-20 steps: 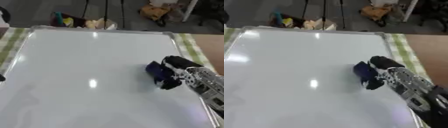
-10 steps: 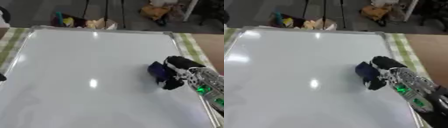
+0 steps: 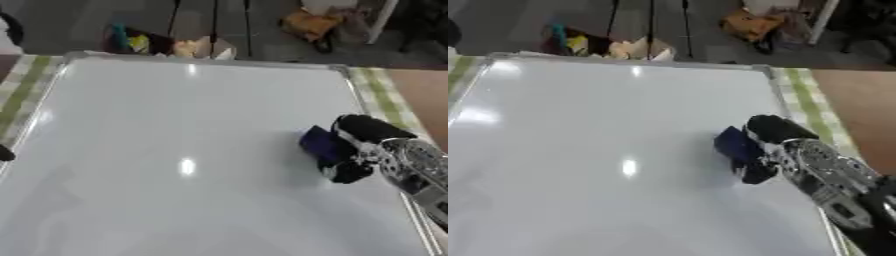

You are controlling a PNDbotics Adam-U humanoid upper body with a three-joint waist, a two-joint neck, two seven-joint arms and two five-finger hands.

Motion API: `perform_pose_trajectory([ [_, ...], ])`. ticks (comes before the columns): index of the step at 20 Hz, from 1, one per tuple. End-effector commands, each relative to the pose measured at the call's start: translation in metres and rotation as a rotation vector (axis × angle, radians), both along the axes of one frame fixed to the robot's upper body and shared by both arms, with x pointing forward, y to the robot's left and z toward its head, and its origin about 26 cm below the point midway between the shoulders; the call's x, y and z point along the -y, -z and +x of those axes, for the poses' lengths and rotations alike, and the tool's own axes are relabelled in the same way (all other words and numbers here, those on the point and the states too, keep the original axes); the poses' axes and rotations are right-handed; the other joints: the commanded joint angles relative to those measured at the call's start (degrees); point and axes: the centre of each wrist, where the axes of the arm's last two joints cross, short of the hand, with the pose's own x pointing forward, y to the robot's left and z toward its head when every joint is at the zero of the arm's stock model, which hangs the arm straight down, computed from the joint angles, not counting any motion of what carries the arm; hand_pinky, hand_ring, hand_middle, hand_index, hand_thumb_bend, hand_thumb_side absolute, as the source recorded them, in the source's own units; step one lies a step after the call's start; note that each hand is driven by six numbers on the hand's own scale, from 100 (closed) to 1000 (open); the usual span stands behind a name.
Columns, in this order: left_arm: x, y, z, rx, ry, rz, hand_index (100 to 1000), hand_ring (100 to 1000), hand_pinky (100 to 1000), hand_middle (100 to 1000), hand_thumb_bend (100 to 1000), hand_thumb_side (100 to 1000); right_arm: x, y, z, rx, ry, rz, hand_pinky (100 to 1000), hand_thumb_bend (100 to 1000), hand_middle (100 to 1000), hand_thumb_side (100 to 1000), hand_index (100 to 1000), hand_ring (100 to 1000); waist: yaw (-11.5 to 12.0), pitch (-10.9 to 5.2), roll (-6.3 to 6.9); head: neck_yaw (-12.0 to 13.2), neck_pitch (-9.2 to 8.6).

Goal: Wipe the whiteboard clean with a brush.

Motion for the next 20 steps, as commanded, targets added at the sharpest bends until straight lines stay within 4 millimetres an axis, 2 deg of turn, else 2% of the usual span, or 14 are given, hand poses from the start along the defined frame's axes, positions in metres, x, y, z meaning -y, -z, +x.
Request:
perform_pose_trajectory([
  [1, -0.0003, -0.0079, -0.0029, 0.030, 0.004, 0.014, 594, 930, 425, 831, 100, 948, -0.0037, 0.0012, -0.0050, -0.065, 0.004, -0.024, 281, 100, 375, 200, 516, 359, 0.18, -1.36, 0.19, -0.17, -0.27],
  [12, -0.0004, -0.0079, -0.0029, 0.030, 0.004, 0.014, 593, 930, 425, 831, 100, 948, -0.0083, 0.0001, -0.0084, -0.077, -0.021, -0.039, 280, 100, 374, 200, 516, 358, 0.17, -1.44, 0.14, -0.21, -0.23],
  [20, -0.0004, -0.0079, -0.0029, 0.030, 0.003, 0.013, 592, 934, 424, 832, 100, 950, -0.0072, 0.0063, -0.0063, -0.114, -0.023, -0.048, 277, 100, 376, 199, 528, 362, -0.02, -1.13, 0.37, -0.33, -0.36],
])
